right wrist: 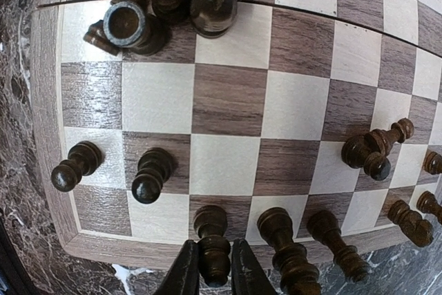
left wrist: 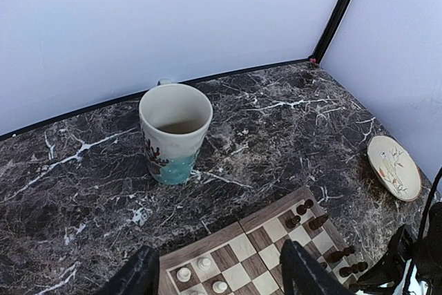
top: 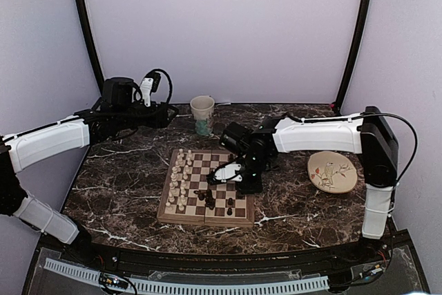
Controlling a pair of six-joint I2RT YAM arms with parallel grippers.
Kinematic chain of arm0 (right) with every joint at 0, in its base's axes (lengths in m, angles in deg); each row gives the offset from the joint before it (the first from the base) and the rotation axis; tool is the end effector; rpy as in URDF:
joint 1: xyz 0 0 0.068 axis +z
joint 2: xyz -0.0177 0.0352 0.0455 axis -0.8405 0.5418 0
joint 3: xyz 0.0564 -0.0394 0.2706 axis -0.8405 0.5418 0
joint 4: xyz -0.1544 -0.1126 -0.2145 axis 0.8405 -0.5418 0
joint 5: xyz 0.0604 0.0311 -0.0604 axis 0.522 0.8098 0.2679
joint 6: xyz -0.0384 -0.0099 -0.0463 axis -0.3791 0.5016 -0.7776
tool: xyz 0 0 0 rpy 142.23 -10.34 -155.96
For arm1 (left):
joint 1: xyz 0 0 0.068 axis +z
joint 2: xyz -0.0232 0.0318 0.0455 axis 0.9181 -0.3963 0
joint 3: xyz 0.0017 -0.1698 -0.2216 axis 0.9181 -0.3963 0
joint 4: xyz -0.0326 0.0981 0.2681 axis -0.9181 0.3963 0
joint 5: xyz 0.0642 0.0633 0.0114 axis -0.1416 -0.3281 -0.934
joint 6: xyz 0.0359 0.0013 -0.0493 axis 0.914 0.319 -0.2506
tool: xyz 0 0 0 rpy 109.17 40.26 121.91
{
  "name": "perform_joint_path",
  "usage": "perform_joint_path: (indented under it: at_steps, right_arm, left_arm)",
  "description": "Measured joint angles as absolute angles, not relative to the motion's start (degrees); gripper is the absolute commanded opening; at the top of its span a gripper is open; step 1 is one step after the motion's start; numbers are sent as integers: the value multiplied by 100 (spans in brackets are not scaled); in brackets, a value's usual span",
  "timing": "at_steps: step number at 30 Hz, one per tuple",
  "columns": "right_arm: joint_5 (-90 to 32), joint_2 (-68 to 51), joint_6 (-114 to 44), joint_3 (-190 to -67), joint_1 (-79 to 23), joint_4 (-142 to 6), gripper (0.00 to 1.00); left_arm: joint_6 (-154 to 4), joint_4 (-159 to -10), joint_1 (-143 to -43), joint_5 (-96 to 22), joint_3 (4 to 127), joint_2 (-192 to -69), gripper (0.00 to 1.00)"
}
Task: Set up the chess pieces on the board
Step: Place the bishop on f8.
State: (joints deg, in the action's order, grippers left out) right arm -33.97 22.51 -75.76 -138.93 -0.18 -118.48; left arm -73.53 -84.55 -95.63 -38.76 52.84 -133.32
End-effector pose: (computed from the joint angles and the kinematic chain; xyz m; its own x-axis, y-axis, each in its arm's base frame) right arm 0.2275 0.3538 0.1840 0.0317 -0.9762 -0.2143 -0.9950 -0.0106 -0.0990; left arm 0.3094 -0.1773 0.3121 -0.3520 -0.0053 -0.9360 0.5249 0.8268 -0.2021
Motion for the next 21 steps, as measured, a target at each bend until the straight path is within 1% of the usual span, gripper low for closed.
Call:
perform_joint_path:
  at_steps: [7,11,14,21]
  right_arm:
    - [-3449,2253,-7558,-13893,-18,-11848,24]
    - [-3423,2253,-7534,-13924,-18,-11861,34]
    - [-3342,2240,-7497,-14036,-18,-11909,35]
    - [-3226,2100,-7451,-14453,-18,-12010,35]
  left_arm:
    - [-7353,-8455,-9563,-3841,5284,-13343,62]
    - [-7353,-8455,-9563,-3837,5284,-13349,62]
    - [-7348,-8450,-9563,-3843,5284,-13356,63]
    - [-7267,-8374,-9563,-4154,5287,-13338,65]
